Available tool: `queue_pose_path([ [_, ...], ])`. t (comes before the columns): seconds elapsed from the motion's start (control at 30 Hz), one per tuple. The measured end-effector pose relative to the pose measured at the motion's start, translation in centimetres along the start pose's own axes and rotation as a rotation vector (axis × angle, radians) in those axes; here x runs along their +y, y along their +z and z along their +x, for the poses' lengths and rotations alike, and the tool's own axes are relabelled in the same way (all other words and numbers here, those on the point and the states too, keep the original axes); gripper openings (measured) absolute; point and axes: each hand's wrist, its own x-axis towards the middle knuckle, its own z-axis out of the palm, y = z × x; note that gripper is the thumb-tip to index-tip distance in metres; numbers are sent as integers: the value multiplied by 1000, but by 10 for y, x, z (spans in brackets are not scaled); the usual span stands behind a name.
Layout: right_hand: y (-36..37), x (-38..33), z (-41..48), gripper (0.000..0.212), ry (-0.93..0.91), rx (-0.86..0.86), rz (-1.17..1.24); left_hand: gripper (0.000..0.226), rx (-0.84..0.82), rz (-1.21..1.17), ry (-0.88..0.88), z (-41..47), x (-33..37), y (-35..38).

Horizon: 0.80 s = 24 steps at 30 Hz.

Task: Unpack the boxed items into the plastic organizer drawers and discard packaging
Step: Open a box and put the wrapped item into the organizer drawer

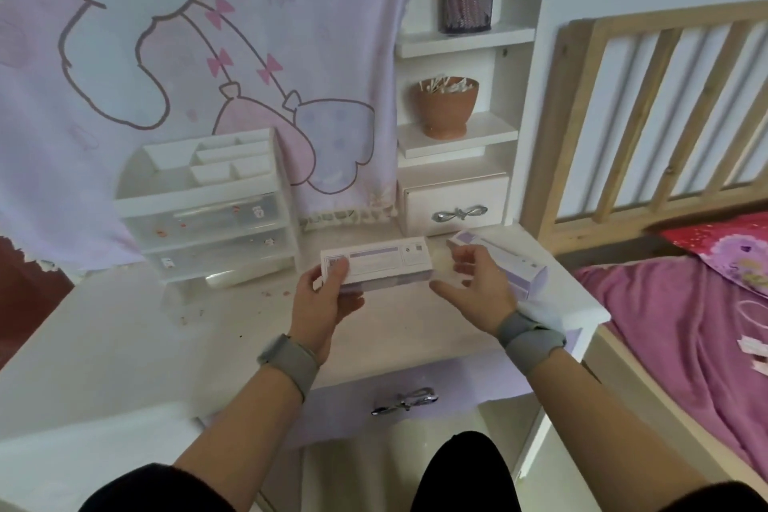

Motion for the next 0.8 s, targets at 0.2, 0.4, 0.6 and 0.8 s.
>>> queue_pose_path([
  [0.2,-35,43,6,62,32,207,-579,67,125,531,400,16,-15,21],
  [0.4,-62,59,11,65,48,165,-801,65,2,825,497,27,-31,16],
  [0.6,-75,45,20,60,84,125,-995,67,101,1009,526,27,-24,9],
  [0.8,-66,40,18,63,174,102,-965,82,208,1152,543,22,-10,5],
])
